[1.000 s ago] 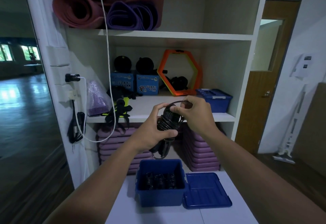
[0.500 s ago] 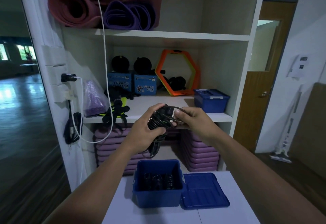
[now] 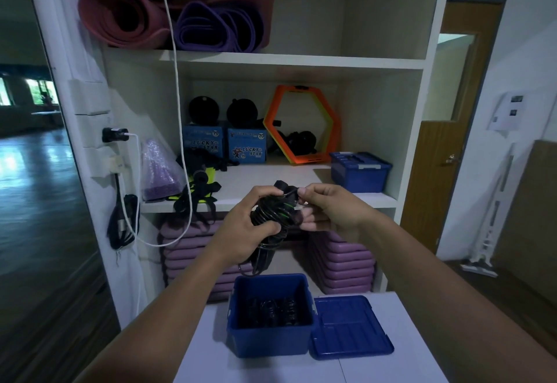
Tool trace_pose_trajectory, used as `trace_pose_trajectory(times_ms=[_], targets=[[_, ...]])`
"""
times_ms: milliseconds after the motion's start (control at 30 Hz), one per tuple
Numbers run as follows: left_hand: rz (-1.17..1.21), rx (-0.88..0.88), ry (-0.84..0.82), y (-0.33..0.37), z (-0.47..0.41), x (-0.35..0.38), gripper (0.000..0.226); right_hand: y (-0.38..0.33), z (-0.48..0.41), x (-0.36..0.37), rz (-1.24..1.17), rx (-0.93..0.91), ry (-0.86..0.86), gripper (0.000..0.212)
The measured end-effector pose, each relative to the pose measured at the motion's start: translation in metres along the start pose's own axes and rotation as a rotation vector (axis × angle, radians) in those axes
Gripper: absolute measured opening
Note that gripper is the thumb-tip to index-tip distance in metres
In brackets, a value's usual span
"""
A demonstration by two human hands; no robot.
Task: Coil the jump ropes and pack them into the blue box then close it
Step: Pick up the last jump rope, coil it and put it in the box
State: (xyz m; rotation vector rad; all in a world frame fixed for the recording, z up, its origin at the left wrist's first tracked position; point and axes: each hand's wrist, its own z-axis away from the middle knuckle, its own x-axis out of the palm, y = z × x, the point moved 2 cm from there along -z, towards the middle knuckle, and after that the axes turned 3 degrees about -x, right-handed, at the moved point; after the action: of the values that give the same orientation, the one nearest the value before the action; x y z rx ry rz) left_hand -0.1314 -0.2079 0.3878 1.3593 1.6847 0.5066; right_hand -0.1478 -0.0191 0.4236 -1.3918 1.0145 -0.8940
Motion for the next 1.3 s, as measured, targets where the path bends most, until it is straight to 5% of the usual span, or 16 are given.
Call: trace_pose_trajectory(times_ms=[300, 633, 800, 1167, 1300], targets=[[0.015, 0.064, 0.065, 0.0, 0.001, -0.007, 0.064, -0.006, 0.0, 0.013, -0.078, 0.009, 0.075, 0.02], [0.09, 0.107, 0.025, 0.007, 0.013, -0.014, 0.055, -0.018, -0.003, -0.003, 0.115, -0.276, 0.271, 0.014], [0.128, 0.158, -0.028, 0.014, 0.014, -0.008, 0.043, -0.019, -0.001, 0.0, 0.132, -0.258, 0.133, 0.011], [0.241, -0.023, 0.039, 0.001, 0.0, -0.018, 0.046, -0.001, 0.009, 0.01, -0.054, -0.345, -0.047, 0.01], [0.198, 0.001, -0.019, -0.001, 0.002, -0.016, 0.049, -0.004, 0.004, 0.007, 0.14, -0.46, 0.068, 0.016]])
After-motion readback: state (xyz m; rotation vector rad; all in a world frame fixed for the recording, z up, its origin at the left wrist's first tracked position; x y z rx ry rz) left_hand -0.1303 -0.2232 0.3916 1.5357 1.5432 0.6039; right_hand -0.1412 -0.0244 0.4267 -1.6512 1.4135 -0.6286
